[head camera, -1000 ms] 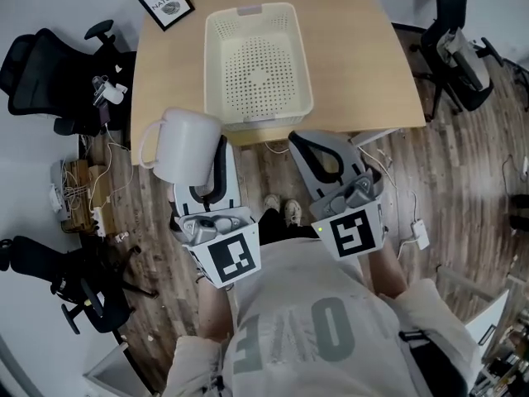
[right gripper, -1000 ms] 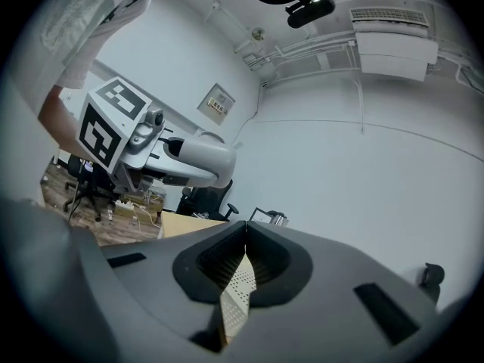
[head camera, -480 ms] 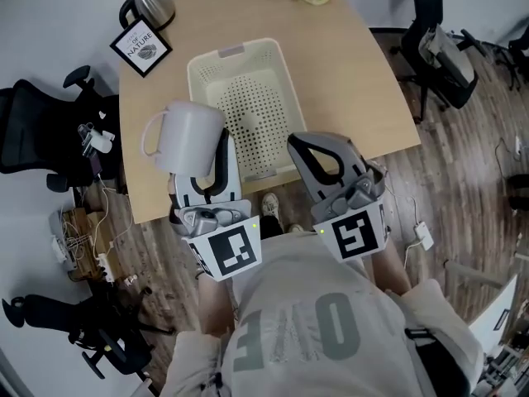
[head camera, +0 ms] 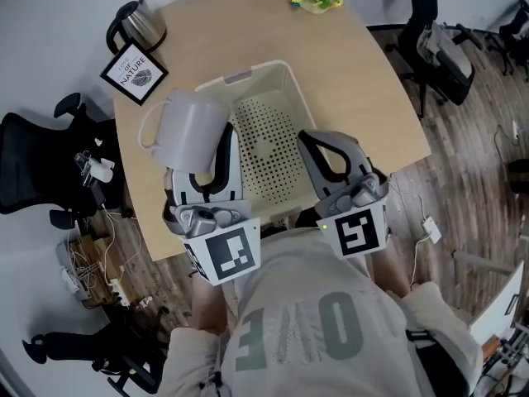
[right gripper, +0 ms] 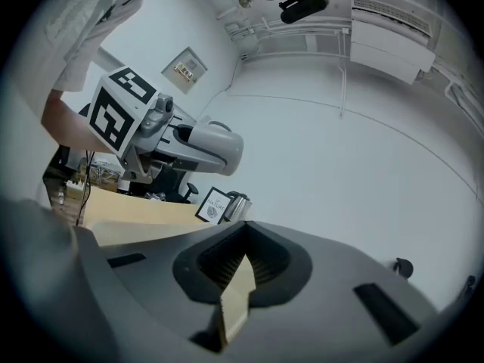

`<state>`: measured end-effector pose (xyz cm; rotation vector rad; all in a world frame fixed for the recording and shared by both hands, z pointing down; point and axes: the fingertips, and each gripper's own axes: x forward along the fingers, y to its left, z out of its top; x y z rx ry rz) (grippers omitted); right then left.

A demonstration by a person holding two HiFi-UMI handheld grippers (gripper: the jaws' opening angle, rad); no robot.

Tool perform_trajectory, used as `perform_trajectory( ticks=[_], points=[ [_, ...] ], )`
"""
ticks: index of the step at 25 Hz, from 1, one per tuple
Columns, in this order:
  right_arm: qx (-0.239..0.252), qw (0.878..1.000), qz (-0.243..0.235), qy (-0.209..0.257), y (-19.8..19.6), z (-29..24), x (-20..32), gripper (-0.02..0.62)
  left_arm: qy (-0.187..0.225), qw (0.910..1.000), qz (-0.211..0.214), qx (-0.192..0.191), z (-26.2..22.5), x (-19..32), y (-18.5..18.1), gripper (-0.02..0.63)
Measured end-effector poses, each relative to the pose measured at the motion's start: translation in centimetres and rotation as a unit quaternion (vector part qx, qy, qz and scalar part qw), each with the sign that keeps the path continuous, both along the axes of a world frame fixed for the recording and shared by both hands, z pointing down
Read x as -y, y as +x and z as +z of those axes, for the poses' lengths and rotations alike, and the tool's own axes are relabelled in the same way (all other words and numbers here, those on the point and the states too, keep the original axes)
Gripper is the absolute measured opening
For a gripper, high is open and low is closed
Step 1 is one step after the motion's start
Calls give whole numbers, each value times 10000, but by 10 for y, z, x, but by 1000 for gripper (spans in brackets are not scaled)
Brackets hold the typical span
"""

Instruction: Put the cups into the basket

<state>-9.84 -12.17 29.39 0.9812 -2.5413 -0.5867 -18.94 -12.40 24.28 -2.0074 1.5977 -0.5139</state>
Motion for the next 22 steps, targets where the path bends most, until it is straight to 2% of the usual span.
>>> perform_trajectory(
  ticks=[4,6,10,14,17,20,22],
  points=[
    [-411,9988,249,52,7,8,20,-2,-435,9990,77,76,13,19,1,67],
    [-348,9990,267,-45,16,9,31,-2,-491,9987,123,45,22,31,6,67],
    [-232,9992,33,-315,28,14,43,-2,-597,9981,63,155,35,47,18,67],
    [-17,9954,-324,-900,24,32,43,-2,-925,9954,120,228,50,49,29,67],
    [214,9906,-322,-1315,23,44,49,-2,-1619,9851,93,565,74,55,33,67],
    [516,9846,-386,-1624,24,50,53,-2,-2247,9681,135,1102,104,60,39,67],
    [548,9834,-427,-1674,26,51,58,-2,-2611,9547,217,1412,124,60,43,67]
  ],
)
